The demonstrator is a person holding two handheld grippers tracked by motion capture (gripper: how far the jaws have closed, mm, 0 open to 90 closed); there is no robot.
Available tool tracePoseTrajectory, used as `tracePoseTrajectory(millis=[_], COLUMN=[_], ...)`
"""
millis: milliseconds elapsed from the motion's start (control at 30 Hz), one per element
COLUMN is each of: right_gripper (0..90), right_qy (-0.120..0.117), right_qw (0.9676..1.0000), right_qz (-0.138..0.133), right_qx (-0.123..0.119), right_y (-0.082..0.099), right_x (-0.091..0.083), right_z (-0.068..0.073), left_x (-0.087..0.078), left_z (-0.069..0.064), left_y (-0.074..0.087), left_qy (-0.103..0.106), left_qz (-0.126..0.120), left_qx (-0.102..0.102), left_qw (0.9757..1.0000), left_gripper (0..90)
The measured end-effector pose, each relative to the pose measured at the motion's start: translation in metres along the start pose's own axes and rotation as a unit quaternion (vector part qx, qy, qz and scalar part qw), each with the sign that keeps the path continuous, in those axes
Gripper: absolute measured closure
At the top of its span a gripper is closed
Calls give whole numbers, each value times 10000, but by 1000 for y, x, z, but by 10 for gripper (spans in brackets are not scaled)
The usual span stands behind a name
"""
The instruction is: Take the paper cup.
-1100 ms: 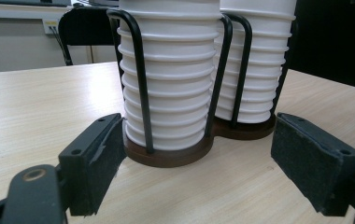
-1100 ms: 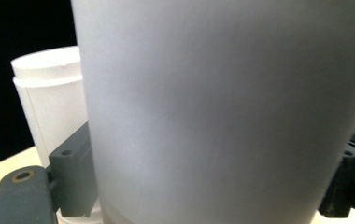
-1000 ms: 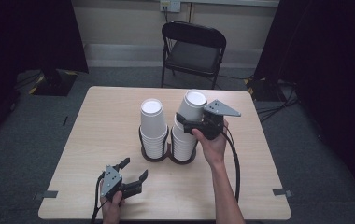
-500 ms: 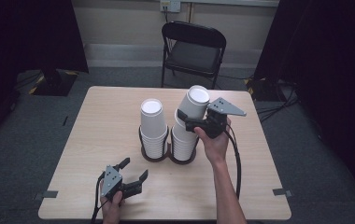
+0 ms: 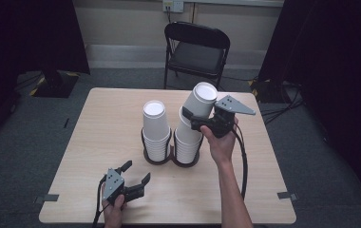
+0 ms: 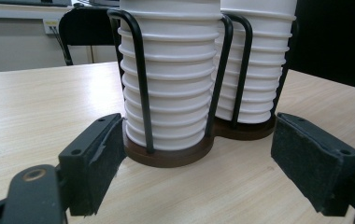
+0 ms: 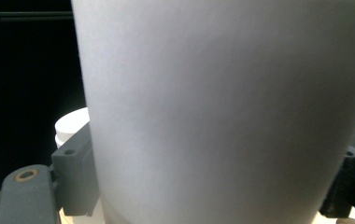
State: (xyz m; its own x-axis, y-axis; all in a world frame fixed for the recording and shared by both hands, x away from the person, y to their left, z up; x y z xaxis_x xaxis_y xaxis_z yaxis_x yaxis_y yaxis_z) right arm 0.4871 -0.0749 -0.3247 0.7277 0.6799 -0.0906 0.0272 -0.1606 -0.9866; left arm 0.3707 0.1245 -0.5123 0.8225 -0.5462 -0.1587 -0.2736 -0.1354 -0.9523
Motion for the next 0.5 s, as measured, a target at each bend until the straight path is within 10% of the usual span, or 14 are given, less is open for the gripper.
tracePoseTrajectory(millis=[500], right_gripper=[147], right_qy=[-8], right_qw=[9996], right_qz=[-265], right_qx=[78], right_y=[-20], right_x=[-14], right_z=[-6], left_x=[0], left_z=[0], left_y=[0], left_qy=[5], left_qz=[5], left_qx=[3], left_qw=[10000], left_gripper=[172])
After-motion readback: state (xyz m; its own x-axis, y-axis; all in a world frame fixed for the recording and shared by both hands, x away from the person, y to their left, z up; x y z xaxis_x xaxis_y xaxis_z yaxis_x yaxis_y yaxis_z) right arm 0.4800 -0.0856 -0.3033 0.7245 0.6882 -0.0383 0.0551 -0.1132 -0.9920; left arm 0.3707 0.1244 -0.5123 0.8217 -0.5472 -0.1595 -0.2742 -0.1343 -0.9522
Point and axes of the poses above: each handheld gripper's, and its own axes: x roughly forward along the jaws, y roughly out of its underside, z roughly to its left, the point moved 9 cm from there along x, roughly forward along the jaws, and after that the axes turned 12 degrees about -x, right-handed, at the moved point
